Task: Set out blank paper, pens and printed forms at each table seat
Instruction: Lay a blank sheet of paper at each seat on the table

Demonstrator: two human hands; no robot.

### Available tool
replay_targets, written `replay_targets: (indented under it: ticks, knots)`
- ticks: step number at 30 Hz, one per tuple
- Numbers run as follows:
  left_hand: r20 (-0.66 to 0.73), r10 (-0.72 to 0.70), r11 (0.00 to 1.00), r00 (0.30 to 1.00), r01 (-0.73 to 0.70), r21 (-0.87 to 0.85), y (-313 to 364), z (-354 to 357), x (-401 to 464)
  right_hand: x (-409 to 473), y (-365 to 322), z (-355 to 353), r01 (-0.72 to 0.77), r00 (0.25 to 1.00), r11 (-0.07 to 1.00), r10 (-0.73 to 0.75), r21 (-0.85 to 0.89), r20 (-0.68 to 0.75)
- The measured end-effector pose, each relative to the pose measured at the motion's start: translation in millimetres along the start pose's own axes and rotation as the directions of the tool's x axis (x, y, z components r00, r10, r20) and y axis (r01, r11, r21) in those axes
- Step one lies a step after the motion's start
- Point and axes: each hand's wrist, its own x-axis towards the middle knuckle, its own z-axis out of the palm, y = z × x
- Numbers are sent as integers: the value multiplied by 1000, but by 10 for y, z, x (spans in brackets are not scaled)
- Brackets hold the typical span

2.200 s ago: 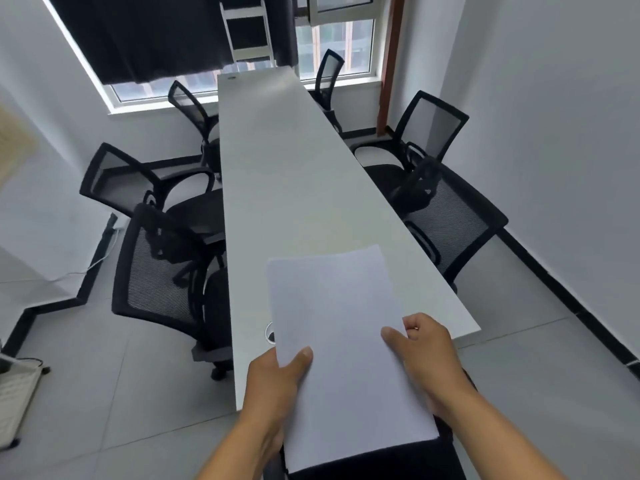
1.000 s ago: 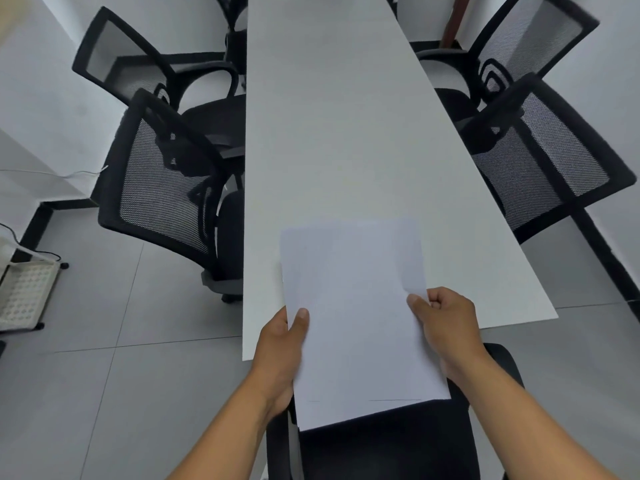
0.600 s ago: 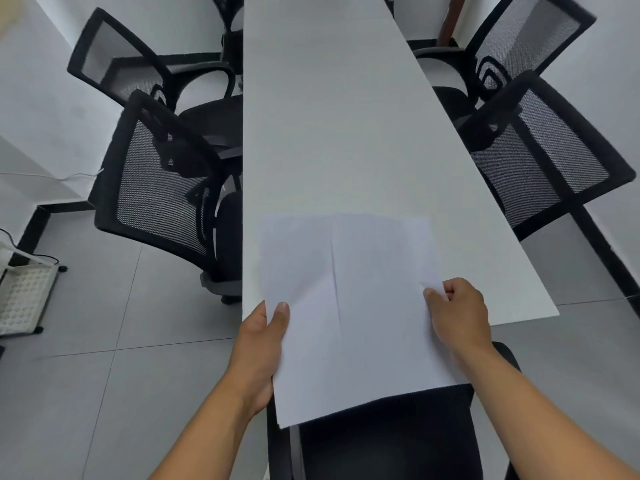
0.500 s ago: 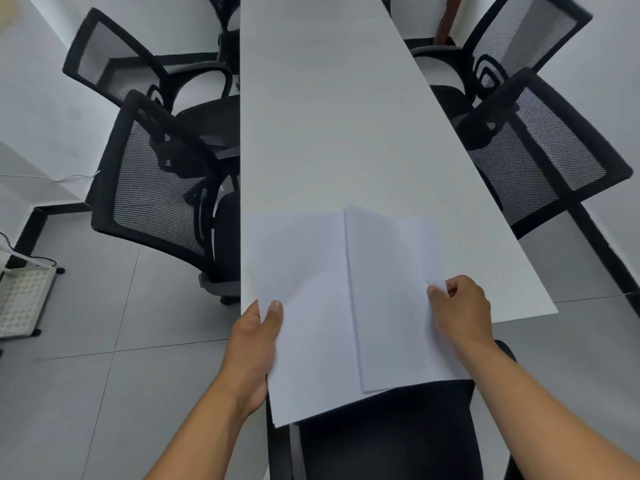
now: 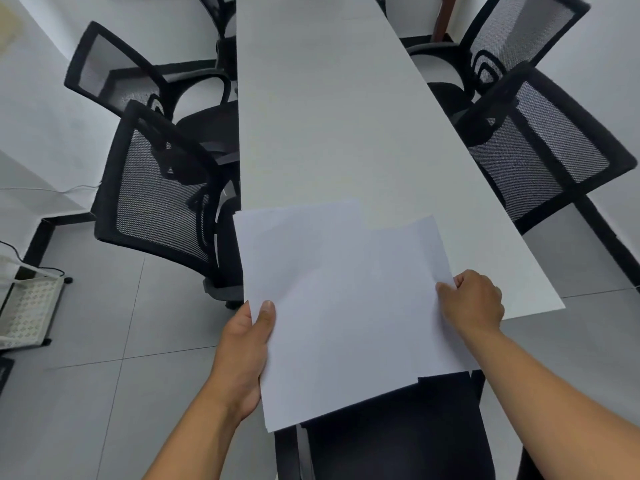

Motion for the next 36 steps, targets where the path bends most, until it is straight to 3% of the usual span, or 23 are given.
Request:
replay_targets:
  ticks: [8, 11, 15, 17, 19, 21, 23, 36]
  knots:
    - [13, -14, 1000, 1000, 14, 1, 10, 19, -46, -2, -56, -2, -44, 999, 993, 46, -111, 17]
    - [18, -21, 1000, 1000, 21, 6, 26, 29, -70, -61, -113, -13, -34, 999, 998, 33, -46, -22]
    - [26, -21, 1000, 999, 21, 4, 75, 47, -106, -288, -325, -57, 156, 986, 975, -162, 156, 29]
    - [35, -20, 1000, 999, 20, -2, 113, 66, -133, -491, -488, -137, 166, 965, 916, -227, 366, 130]
    - [45, -15, 1000, 999, 16, -8, 175, 87, -164, -717, -655, -254, 57, 916, 845, -256, 532, 309]
    - [54, -8, 1000, 998, 9, -9, 256, 92, -197, -894, -773, -335, -73, 838, 794, -279, 604, 468]
    - [65, 3, 1000, 998, -2, -14, 347, 79, -228, -1049, -872, -430, -161, 796, 752, -284, 639, 535]
    - [134, 40, 998, 990, -47, 48, 795, -164, -481, -1626, -1257, -813, -86, 854, 750, -284, 656, 437]
